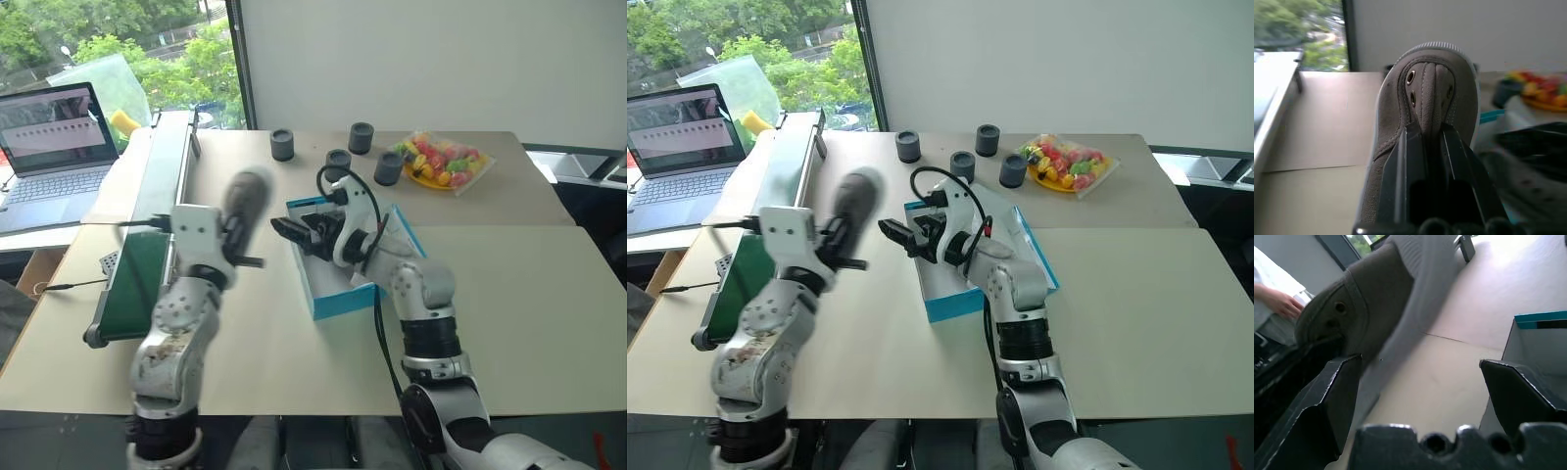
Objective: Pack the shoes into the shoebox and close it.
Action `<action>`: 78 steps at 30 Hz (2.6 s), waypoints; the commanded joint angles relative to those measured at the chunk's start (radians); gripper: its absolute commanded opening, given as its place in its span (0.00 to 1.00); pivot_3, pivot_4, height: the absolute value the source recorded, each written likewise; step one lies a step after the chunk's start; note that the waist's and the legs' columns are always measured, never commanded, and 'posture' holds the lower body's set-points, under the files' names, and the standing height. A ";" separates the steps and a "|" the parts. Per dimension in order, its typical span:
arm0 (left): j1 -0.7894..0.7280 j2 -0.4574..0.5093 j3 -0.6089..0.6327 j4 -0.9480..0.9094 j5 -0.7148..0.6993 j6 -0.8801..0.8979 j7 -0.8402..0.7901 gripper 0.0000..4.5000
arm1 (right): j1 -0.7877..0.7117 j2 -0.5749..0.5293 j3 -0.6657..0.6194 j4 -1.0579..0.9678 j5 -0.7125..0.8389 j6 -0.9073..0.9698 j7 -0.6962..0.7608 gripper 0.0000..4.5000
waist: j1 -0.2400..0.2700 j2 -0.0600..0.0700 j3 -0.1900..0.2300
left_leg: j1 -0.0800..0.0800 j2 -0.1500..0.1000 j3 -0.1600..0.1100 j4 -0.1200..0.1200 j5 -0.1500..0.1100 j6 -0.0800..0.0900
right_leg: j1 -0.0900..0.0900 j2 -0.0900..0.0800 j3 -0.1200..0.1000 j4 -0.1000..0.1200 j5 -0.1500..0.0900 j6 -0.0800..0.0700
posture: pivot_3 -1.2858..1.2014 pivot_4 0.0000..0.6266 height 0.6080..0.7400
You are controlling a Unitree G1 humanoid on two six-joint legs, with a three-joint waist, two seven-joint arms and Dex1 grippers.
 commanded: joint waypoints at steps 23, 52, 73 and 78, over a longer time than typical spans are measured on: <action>-0.052 0.095 -0.008 -0.062 -0.148 0.073 -0.019 0.01 | -0.059 0.097 -0.131 -0.008 0.464 0.207 -0.280 1.00 | -0.019 0.000 0.000 | 0.001 -0.002 0.007 0.000 0.000 0.000 | 0.002 0.001 0.000 0.000 0.000 0.000 | 0.52 0.24 1.00; 0.013 0.204 -0.071 -0.094 -0.080 0.009 -0.066 0.56 | -0.121 0.048 -0.168 0.111 0.489 0.047 -0.484 0.12 | -0.019 0.000 0.000 | 0.001 -0.001 0.008 0.000 0.000 0.000 | 0.002 0.002 0.000 0.000 0.000 0.000 | 0.52 0.24 1.00; 0.117 0.230 -0.137 -0.044 0.033 -0.129 -0.097 0.56 | -0.673 -0.408 0.199 0.731 0.147 0.442 -0.109 0.12 | -0.019 0.002 0.002 | 0.000 0.001 0.015 -0.002 -0.001 0.002 | 0.002 0.002 0.002 -0.005 0.000 0.000 | 0.52 0.24 1.00; 0.148 0.227 -0.160 -0.046 0.064 -0.159 -0.106 0.56 | -0.696 -0.353 0.333 0.868 0.012 0.340 0.067 0.12 | -0.018 0.002 0.002 | -0.002 0.000 0.015 -0.001 -0.001 0.002 | 0.000 0.002 0.002 -0.005 0.000 0.000 | 0.52 0.24 1.00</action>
